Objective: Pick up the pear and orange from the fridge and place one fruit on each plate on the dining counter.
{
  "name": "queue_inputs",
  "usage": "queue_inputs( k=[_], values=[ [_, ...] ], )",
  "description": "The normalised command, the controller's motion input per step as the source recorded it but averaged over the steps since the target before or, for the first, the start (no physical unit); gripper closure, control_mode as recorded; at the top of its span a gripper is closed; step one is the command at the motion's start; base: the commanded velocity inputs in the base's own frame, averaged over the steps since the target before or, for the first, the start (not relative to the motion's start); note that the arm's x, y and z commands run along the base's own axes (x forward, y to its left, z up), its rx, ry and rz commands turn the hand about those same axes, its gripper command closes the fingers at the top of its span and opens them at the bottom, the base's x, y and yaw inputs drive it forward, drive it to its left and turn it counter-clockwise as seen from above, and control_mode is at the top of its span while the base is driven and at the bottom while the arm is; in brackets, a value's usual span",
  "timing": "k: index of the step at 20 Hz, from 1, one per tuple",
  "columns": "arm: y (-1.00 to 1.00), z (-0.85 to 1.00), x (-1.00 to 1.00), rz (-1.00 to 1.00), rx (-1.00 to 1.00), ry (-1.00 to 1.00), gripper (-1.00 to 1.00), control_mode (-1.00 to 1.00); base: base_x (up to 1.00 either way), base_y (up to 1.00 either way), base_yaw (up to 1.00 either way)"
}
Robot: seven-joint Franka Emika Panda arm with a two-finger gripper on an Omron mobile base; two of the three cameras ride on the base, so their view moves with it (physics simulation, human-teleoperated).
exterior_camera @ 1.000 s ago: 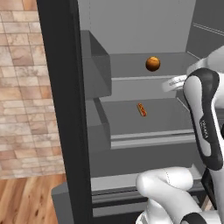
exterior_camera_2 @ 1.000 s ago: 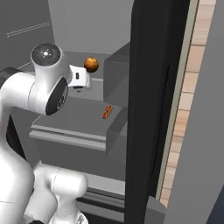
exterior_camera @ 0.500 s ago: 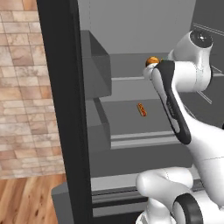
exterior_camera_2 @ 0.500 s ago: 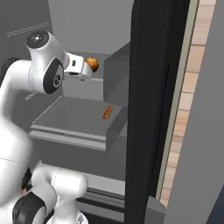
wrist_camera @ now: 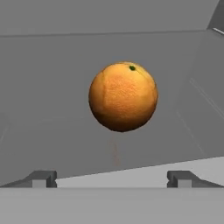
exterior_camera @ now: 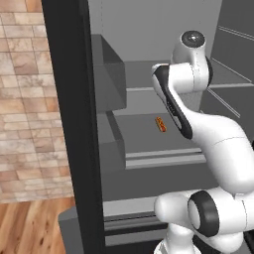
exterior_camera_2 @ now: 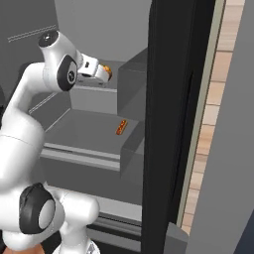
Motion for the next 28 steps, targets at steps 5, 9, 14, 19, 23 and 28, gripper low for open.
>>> queue_inputs(
  k=[5,9,14,19,23,28],
  values=[
    [-0.22,0.02,0.58,0.0,0.0,0.05,-1.0,-1.0,0.0,0.0,0.0],
    [-0.2,0.0,0.5,0.05,0.0,0.06,-1.0,-1.0,0.0,0.0,0.0],
    [-0.03,-0.01,0.41,0.05,0.0,0.06,-1.0,-1.0,0.0,0.0,0.0],
    [0.0,-0.1,0.03,0.05,0.0,0.01,-1.0,-1.0,0.0,0.0,0.0],
    [0.01,-0.26,-0.27,0.03,-0.05,0.0,-1.0,-1.0,0.0,0.0,0.0],
    [0.0,-0.28,-0.26,0.01,-0.04,0.0,-1.0,-1.0,0.0,0.0,0.0]
  ],
)
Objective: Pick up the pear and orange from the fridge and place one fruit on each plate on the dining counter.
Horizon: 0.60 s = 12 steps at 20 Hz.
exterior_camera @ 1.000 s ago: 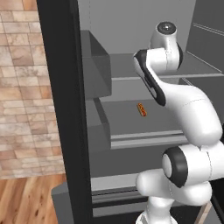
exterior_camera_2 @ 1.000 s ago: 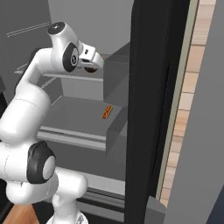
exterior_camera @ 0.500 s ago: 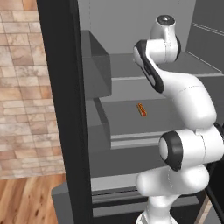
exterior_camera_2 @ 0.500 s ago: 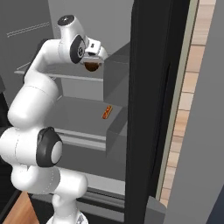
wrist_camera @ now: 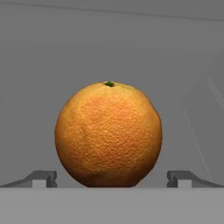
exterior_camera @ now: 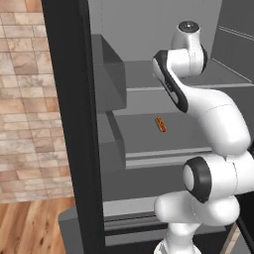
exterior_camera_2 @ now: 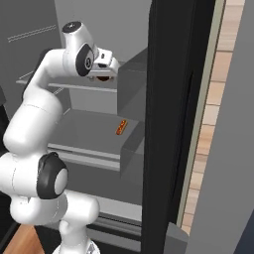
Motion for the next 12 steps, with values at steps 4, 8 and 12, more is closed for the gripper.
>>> queue_inputs(
  k=[4,8,12],
  values=[
    [0.0,-0.18,0.09,0.08,0.0,-0.08,-1.0,-1.0,0.0,0.0,0.0],
    [0.0,-0.05,0.26,0.12,0.0,-0.16,-1.0,-1.0,0.0,0.0,0.0],
    [0.0,0.0,0.26,0.1,0.0,-0.11,-1.0,-1.0,0.0,0.0,0.0]
  ],
)
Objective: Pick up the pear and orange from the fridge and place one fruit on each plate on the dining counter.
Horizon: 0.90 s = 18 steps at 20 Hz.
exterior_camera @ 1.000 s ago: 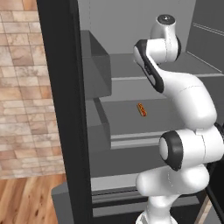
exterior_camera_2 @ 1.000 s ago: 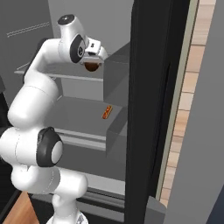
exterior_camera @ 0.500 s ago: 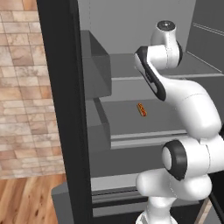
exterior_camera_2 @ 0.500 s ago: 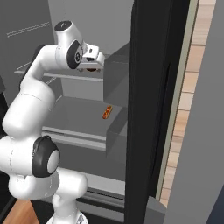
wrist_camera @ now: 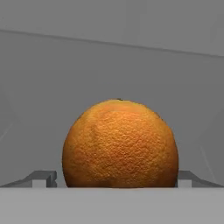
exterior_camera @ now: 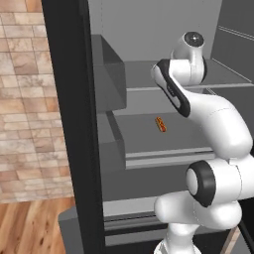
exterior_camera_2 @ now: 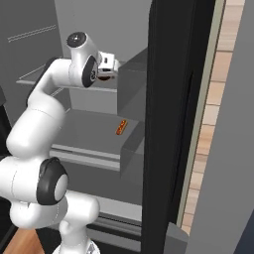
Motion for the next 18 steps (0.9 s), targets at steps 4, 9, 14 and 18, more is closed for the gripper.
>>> queue_inputs(
  k=[4,9,14,18],
  values=[
    [0.0,0.0,0.15,0.08,0.0,-0.03,-1.0,-1.0,0.0,0.0,0.0],
    [0.0,-0.07,0.14,0.06,0.0,0.0,1.0,-1.0,0.0,0.0,0.0],
    [0.0,-0.12,0.02,0.04,0.0,0.0,1.0,-1.0,0.0,0.0,0.0],
    [0.0,-0.01,-0.29,0.03,0.0,-0.05,1.0,-1.0,0.0,0.0,0.0]
  ],
)
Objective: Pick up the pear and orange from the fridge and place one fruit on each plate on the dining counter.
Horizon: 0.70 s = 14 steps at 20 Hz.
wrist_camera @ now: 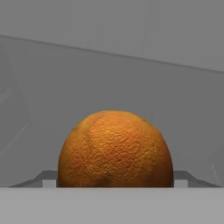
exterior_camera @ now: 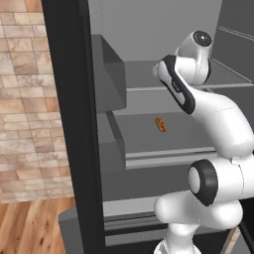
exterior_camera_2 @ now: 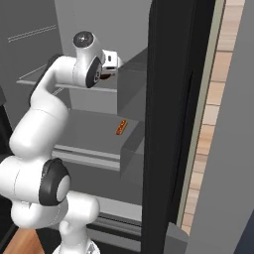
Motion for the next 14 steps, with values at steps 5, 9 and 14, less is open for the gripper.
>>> queue_inputs(
  k=[5,9,14],
  values=[
    [0.08,0.09,-0.97,0.0,0.0,-0.13,1.0,-1.0,0.0,0.0,0.0],
    [0.14,0.25,-1.0,0.0,0.0,-0.08,1.0,-1.0,0.0,0.0,0.0],
    [0.12,0.33,-1.0,0.0,0.0,-0.04,1.0,-1.0,0.0,0.0,0.0]
  ],
)
